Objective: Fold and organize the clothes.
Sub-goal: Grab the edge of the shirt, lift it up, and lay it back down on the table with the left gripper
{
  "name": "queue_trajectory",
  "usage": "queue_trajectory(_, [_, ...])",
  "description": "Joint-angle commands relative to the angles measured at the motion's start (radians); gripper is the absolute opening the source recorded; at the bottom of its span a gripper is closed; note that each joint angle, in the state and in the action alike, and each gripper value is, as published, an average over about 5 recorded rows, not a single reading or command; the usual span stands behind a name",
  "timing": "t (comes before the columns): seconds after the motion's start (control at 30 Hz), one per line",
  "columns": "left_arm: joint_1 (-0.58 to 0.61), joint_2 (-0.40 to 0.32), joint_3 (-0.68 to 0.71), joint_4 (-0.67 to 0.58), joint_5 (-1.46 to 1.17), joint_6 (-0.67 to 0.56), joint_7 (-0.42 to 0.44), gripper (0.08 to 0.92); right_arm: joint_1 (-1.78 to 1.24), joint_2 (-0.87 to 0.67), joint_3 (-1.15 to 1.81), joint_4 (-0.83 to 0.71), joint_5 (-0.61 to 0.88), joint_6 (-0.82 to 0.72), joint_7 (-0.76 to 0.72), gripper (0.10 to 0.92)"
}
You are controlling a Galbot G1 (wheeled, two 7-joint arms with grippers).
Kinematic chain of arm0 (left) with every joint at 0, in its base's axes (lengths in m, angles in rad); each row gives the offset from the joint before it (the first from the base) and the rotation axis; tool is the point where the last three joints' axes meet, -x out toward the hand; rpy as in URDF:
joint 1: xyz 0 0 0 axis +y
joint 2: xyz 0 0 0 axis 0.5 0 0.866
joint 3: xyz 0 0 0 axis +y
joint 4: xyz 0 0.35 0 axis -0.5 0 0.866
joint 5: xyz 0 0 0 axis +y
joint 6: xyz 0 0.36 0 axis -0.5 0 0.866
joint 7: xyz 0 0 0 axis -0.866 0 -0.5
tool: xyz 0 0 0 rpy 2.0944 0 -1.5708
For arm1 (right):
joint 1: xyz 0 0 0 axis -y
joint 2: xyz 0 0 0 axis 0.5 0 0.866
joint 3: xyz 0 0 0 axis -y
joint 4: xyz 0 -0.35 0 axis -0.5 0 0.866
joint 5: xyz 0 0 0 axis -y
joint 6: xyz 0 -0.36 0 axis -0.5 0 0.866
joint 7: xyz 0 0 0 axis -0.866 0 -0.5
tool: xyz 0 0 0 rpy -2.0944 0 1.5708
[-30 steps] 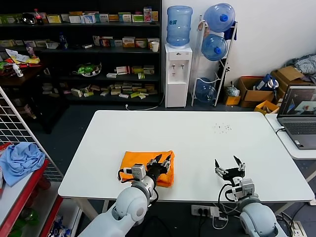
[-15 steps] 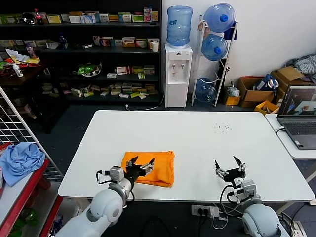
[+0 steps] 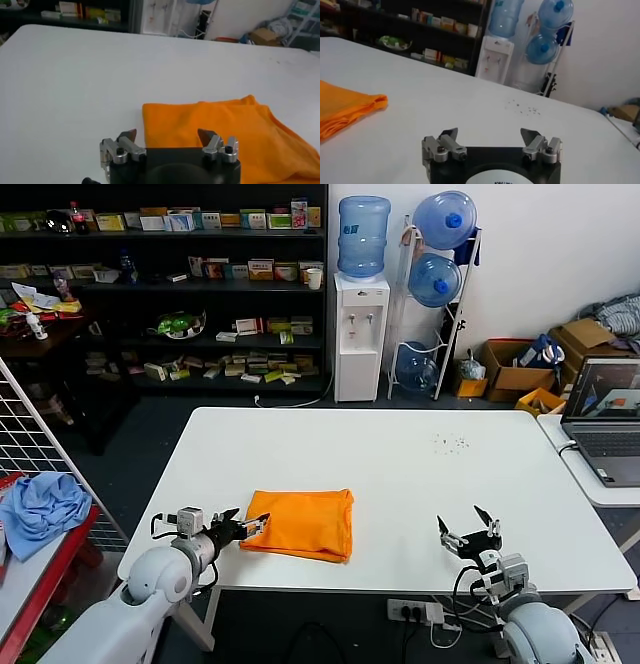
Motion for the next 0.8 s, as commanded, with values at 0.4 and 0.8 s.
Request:
queue_trajectory(0.4, [-0.07,-0.054,-0.02,0.144,-0.126,0.074,0.074,0.823,-0.012,-0.004,0.005,0.023,0.032,-0.025,-0.008,0.823])
queue_trajectory(0.8, [-0.066,-0.071,-0.003,0.127,-0.092,0.075,0.082,0.646,-0.009,-0.003,-0.001,0.054,0.046,-0.043,0.004,0.823])
